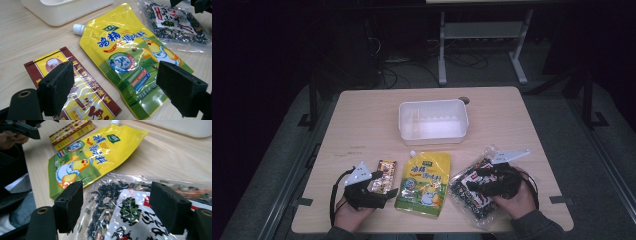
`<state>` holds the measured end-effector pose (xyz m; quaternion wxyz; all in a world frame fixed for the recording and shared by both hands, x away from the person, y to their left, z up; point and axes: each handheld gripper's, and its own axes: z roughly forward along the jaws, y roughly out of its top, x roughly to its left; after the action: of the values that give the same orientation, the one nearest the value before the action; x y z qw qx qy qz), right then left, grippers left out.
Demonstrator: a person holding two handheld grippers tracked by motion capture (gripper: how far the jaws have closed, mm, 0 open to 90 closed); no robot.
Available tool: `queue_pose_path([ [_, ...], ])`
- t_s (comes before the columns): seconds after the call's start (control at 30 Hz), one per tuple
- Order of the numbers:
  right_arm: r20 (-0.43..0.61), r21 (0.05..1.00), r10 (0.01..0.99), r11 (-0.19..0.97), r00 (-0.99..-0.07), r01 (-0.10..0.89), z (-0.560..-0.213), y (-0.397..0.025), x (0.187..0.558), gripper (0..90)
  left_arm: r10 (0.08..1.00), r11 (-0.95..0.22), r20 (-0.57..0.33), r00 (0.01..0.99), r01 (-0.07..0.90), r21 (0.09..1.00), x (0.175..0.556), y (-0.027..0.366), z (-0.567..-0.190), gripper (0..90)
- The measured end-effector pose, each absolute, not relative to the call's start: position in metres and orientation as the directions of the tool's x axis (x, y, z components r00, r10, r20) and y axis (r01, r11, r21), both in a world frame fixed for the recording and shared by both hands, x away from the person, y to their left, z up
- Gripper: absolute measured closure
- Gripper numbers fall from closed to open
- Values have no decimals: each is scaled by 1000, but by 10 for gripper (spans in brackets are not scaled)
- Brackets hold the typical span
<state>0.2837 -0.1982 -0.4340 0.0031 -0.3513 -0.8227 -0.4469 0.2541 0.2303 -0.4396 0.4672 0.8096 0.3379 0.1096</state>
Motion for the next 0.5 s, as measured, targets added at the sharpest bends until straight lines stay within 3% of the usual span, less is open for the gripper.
queue_pose_path([
  [0.5,317,722,604,347,-732,599,-413,-217,280,276,649,-334,-140,747,446,830,254,231,-438,146],
])
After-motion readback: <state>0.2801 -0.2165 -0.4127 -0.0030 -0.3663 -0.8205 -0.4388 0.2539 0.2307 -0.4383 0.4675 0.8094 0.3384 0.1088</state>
